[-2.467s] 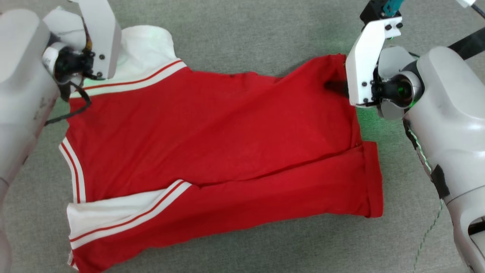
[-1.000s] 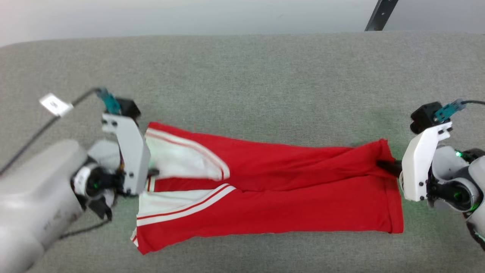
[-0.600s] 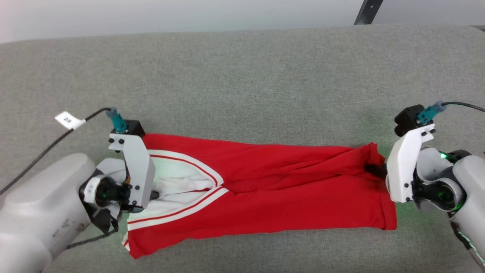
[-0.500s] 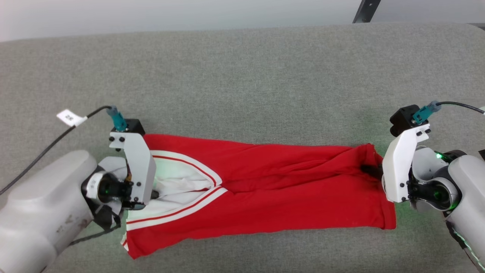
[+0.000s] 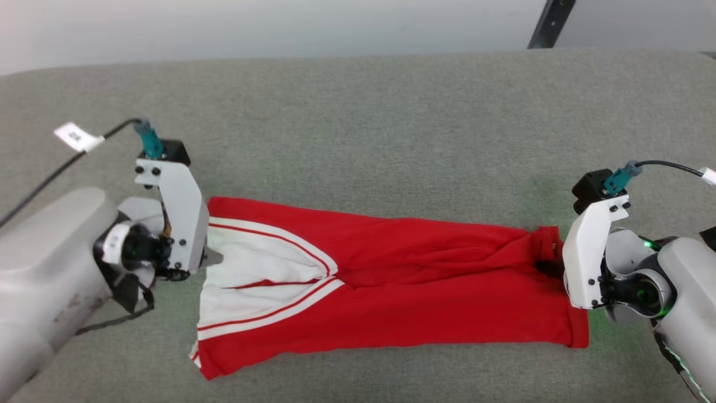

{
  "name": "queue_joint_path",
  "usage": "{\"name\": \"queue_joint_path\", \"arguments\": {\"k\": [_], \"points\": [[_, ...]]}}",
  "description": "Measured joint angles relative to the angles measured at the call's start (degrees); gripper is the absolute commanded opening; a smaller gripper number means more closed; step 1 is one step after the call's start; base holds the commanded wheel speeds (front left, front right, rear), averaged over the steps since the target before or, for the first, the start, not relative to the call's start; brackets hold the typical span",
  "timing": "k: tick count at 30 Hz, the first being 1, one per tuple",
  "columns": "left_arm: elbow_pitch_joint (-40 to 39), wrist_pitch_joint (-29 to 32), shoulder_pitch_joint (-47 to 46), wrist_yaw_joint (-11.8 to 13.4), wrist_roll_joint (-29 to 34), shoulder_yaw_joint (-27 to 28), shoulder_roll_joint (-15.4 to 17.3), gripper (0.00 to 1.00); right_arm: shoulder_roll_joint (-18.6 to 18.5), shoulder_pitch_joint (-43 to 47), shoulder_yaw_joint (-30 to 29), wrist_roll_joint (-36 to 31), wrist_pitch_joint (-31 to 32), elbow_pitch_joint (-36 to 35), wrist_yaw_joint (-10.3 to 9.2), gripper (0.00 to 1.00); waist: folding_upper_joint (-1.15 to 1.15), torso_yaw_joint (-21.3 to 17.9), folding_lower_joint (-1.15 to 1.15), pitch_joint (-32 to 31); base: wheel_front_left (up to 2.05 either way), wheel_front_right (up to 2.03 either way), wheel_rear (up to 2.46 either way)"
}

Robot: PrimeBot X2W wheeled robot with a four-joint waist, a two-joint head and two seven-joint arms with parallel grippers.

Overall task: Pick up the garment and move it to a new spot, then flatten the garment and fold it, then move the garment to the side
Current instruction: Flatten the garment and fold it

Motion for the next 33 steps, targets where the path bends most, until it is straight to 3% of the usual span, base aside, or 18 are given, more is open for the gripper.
{"name": "queue_joint_path", "arguments": {"k": [7, 10, 11, 21, 28, 33], "points": [[-6.99, -5.1, 0.17, 2.3, 1.29, 1.77, 3.43, 1.0, 0.23, 1.29, -1.91, -1.24, 2.94, 2.85, 0.0, 0.0, 0.0, 2.28, 0.0, -1.18, 0.0, 0.0, 0.0], [-8.94, -8.18, 2.31, 2.61, 1.19, 2.32, 3.32, 1.0, 1.24, 1.31, -3.33, -2.31, 3.15, 5.54, 0.0, 0.48, 0.0, 3.26, 0.0, -1.5, 0.0, 0.0, 0.0], [-9.23, -8.7, 2.95, 2.66, 1.19, 2.29, 3.32, 1.0, 1.6, 1.26, -3.68, -2.83, 3.2, 6.55, 0.0, 1.0, 0.0, 3.56, 0.0, -1.58, 0.0, 0.0, 0.0], [-9.4, -16.15, 7.02, 1.51, 1.21, 3.35, 2.7, 1.0, 5.14, -0.69, -6.28, -6.88, 3.69, 11.68, 0.11, 1.0, 0.0, 4.84, 0.0, -3.77, 0.0, 0.0, 0.0], [-9.79, -24.2, 11.84, -0.29, 1.51, 4.45, 3.11, 1.0, 1.49, 3.99, -8.43, -6.54, 3.09, 6.05, 0.0, 1.0, 0.0, 4.67, 0.0, -7.65, 0.0, 0.0, 0.0], [-10.84, -31.19, 16.1, -0.74, 1.52, 5.56, 4.12, 1.0, -1.18, 9.8, -11.28, -6.08, -1.23, -1.54, 0.0, 1.0, 0.0, 4.36, 0.0, -10.96, 0.0, 0.0, 0.0]]}}
